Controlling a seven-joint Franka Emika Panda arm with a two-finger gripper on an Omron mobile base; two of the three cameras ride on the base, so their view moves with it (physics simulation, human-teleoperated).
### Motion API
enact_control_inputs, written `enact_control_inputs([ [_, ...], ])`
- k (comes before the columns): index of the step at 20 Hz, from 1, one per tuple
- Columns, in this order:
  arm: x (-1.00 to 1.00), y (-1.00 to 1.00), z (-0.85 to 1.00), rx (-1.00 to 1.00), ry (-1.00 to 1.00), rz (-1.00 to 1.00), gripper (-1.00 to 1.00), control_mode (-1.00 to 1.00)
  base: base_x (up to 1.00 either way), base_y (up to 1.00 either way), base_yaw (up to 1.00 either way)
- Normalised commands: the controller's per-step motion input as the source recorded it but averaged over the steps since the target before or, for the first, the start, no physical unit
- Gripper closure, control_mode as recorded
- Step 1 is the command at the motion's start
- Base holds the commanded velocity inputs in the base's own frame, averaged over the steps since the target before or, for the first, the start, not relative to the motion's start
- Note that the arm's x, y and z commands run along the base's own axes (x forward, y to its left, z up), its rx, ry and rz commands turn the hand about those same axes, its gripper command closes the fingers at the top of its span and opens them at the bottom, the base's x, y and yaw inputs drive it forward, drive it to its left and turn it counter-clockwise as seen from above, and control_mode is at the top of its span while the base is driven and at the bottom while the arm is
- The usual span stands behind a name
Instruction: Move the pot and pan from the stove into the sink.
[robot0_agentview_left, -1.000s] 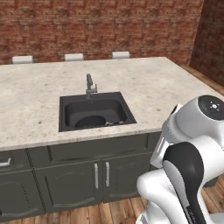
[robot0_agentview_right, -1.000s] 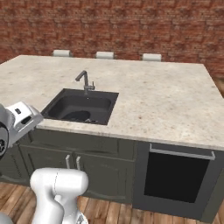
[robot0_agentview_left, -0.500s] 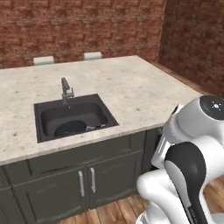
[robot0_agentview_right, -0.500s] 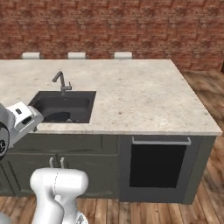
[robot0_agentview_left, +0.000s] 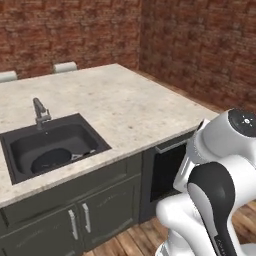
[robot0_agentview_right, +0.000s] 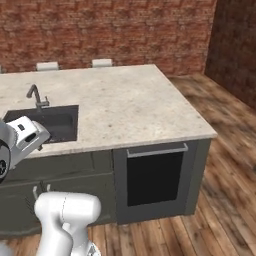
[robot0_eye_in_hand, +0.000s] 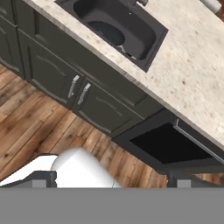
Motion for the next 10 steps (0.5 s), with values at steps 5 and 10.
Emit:
enact_control_inputs([
  [5,0.00,0.00,0.00,0.00,0.00,0.00,-1.00,1.00,0.00,0.00,-0.36],
  [10,0.00,0.00,0.00,0.00,0.00,0.00,-1.00,1.00,-0.01,0.00,-0.35],
])
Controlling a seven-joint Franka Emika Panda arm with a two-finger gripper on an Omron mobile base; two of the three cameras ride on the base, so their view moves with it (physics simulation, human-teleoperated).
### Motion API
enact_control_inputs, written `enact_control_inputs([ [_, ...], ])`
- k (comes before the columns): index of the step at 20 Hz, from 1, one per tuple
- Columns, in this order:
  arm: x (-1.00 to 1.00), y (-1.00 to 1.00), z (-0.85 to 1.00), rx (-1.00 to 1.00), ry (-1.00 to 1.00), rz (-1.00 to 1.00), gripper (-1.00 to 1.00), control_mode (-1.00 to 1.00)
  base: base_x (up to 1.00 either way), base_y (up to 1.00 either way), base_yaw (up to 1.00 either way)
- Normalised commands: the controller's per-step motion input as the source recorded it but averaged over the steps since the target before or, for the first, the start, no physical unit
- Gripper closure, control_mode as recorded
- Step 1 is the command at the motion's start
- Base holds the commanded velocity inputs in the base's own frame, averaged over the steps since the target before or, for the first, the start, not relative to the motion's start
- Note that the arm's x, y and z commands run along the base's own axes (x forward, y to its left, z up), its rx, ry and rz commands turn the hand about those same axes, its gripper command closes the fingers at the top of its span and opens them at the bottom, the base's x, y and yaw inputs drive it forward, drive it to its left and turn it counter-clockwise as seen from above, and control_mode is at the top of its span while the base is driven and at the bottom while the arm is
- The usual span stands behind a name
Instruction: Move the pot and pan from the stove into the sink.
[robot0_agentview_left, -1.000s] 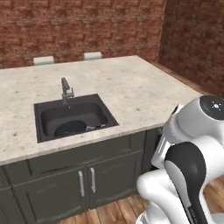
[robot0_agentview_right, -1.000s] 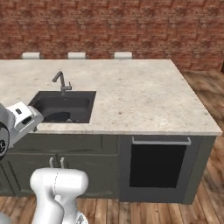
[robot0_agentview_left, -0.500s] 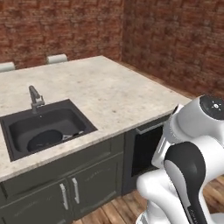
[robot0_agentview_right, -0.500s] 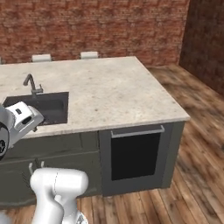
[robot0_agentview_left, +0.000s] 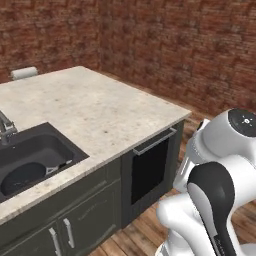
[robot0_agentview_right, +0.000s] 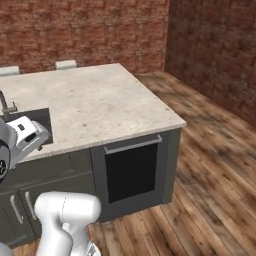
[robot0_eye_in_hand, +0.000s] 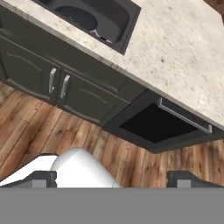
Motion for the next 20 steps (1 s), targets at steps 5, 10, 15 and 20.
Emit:
enact_control_inputs([
  [5,0.00,0.00,0.00,0.00,0.00,0.00,-1.00,1.00,0.00,0.00,-0.36],
  [10,0.00,0.00,0.00,0.00,0.00,0.00,-1.00,1.00,0.00,0.00,-0.39],
  [15,0.00,0.00,0.00,0.00,0.00,0.00,-1.00,1.00,0.04,0.01,-0.42],
  [20,0.00,0.00,0.00,0.00,0.00,0.00,-1.00,1.00,0.07,0.05,-0.44],
])
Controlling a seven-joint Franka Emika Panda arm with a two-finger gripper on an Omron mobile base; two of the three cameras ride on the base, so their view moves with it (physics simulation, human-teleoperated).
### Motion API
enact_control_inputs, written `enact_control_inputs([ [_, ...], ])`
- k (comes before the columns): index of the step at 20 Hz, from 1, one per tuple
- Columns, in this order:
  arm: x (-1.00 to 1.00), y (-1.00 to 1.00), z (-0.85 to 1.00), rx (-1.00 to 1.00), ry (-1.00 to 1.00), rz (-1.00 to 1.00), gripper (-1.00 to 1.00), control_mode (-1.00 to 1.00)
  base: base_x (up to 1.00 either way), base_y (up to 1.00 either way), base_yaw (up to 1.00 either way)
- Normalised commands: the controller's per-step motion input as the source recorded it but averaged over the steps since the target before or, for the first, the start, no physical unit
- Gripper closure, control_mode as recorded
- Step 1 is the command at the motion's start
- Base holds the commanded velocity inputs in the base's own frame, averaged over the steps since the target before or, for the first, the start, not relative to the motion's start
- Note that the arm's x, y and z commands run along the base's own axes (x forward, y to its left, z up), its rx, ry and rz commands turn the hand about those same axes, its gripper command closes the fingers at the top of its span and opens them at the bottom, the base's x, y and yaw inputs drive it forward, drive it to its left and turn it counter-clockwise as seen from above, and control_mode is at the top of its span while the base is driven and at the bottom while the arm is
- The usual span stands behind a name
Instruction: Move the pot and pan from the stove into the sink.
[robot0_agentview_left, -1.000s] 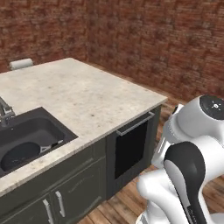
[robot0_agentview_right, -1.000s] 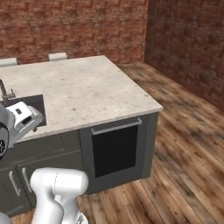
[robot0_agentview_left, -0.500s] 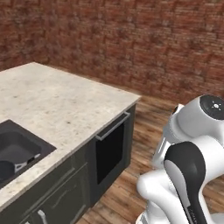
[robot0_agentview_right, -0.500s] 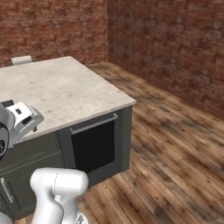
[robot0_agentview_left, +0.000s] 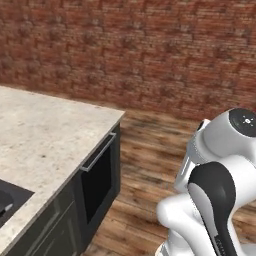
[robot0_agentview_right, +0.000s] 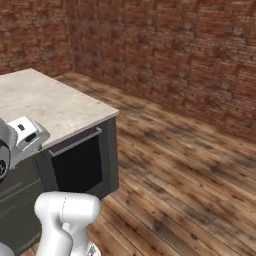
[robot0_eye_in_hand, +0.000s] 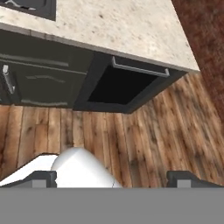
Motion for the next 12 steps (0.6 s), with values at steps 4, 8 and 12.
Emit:
enact_control_inputs([
  [4,0.00,0.00,0.00,0.00,0.00,0.00,-1.00,1.00,0.09,0.06,-0.44],
  [8,0.00,0.00,0.00,0.00,0.00,0.00,-1.00,1.00,0.06,0.08,-0.45],
  [12,0.00,0.00,0.00,0.00,0.00,0.00,-1.00,1.00,0.05,0.09,-0.45],
])
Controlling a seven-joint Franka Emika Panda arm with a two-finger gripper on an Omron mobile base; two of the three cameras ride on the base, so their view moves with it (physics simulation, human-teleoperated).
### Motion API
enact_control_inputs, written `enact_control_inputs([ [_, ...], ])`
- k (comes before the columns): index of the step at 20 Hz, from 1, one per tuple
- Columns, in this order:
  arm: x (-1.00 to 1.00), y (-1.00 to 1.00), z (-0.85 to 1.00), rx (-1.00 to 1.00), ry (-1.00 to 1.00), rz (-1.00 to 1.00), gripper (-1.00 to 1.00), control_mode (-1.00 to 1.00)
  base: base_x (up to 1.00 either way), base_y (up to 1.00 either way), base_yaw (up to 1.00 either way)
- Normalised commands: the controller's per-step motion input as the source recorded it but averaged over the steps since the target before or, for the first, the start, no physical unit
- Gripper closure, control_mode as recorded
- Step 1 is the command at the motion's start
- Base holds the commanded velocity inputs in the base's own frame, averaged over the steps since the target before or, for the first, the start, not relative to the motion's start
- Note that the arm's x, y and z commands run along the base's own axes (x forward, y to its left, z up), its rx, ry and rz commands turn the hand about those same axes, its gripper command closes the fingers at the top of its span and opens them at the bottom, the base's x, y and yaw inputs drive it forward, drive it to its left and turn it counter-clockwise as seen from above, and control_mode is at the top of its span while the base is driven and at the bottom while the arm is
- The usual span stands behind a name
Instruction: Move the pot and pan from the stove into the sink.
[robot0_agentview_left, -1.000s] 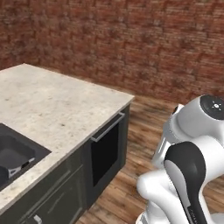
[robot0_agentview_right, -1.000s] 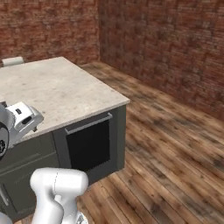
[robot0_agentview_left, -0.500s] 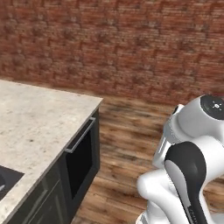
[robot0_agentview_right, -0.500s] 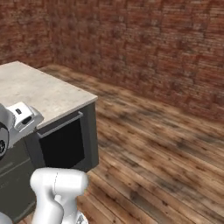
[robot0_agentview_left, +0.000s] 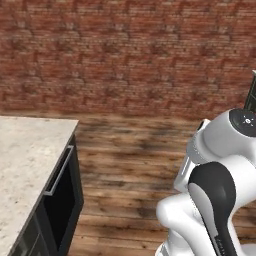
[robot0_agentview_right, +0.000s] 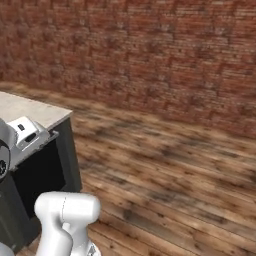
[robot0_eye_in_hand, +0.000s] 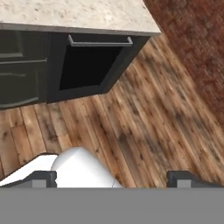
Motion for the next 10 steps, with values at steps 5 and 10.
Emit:
enact_control_inputs([
  [5,0.00,0.00,0.00,0.00,0.00,0.00,-1.00,1.00,0.07,0.09,-0.45],
  [10,0.00,0.00,0.00,0.00,0.00,0.00,-1.00,1.00,0.06,0.09,-0.45],
])
